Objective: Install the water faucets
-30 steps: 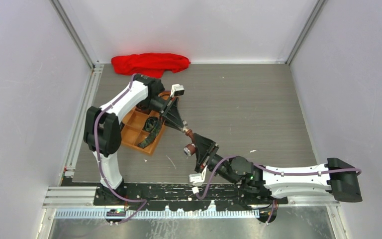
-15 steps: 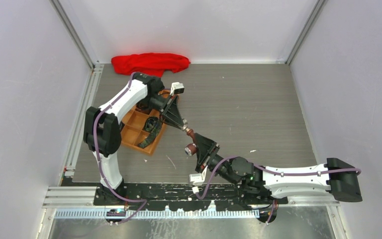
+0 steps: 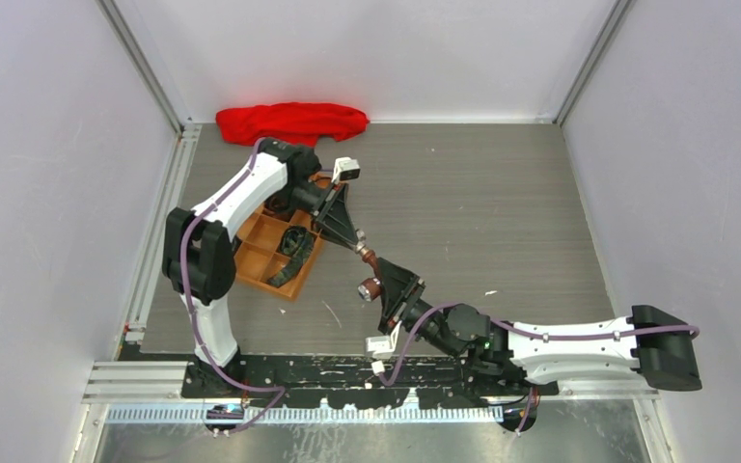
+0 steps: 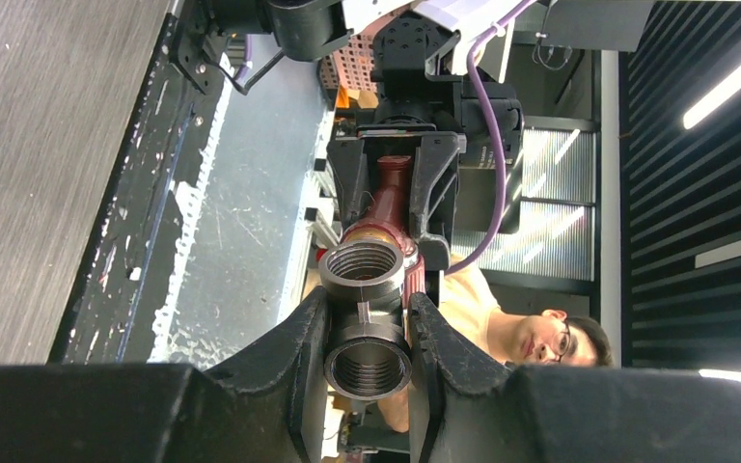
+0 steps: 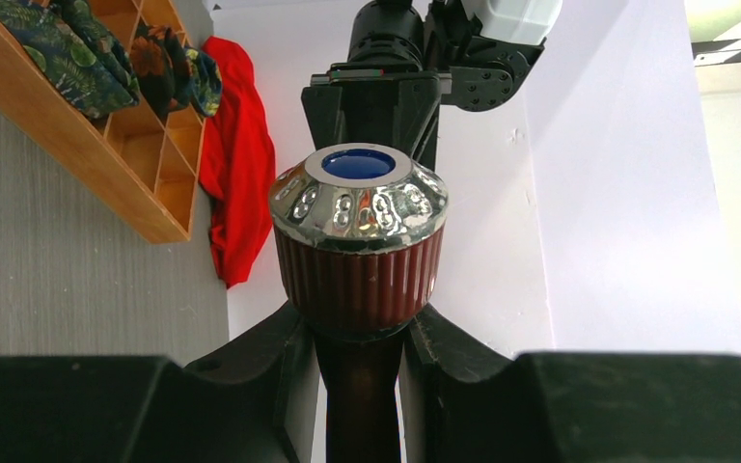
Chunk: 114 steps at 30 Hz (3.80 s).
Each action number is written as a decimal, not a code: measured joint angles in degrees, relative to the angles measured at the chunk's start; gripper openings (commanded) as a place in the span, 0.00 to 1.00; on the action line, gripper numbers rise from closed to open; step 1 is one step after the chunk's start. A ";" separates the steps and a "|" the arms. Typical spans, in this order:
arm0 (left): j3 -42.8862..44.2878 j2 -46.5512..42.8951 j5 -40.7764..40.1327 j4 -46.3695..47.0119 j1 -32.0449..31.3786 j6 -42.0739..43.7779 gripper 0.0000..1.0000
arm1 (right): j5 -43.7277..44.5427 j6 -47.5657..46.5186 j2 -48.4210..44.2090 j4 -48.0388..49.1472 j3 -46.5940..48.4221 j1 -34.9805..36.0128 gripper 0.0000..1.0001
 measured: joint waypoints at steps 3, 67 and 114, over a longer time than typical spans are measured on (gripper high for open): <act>0.00 -0.02 -0.02 0.00 -0.24 0.02 0.00 | 0.07 -0.15 0.37 0.00 0.00 0.00 0.00; 0.26 -6.62 -0.94 -0.17 -2.64 1.33 0.00 | -5.99 10.80 8.22 28.37 -4.31 1.29 0.00; 10.38 -6.93 -0.26 -1.09 -0.20 0.61 0.00 | 2.80 55.52 6.43 39.85 -1.38 0.90 0.00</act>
